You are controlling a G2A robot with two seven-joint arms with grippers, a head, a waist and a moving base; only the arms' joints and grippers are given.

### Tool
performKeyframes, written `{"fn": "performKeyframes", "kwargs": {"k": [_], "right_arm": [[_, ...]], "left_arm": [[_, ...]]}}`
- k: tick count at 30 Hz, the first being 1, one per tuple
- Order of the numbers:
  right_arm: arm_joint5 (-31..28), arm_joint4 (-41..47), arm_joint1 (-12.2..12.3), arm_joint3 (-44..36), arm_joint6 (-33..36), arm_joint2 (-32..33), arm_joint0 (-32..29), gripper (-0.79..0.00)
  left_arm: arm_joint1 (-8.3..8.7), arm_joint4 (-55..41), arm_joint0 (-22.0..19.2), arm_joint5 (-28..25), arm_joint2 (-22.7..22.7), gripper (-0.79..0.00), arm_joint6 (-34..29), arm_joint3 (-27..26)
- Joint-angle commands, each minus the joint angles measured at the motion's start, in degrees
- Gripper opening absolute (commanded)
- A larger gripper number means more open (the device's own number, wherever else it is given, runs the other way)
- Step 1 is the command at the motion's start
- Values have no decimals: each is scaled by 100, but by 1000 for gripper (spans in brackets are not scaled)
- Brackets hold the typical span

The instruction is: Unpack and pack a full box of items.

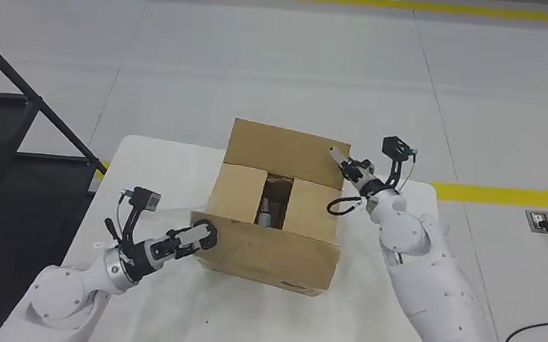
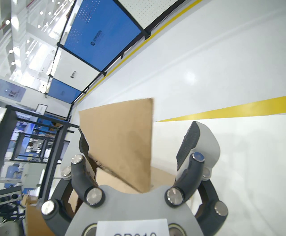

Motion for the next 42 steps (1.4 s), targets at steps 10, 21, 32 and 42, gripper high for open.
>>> {"fn": "performKeyframes", "kwargs": {"k": [10,21,32,42], "right_arm": [[-2771,1963,5,1151,1533,358,567,0],[-3312,3620,382,-471,4051,1015,-178,0],[-588,2532,631,-2677,4232,1031,-1126,0],[874,2163,662,-3442,3892,751,-1551,0]], "left_arm": [[-19,267,-141,23,238,0,174,115],[-82,598,-463,18,679,0,409,342],[-188,847,-808,125,1097,0,1001,722],[-307,1210,-1070,289,1420,0,1802,1020]]}}
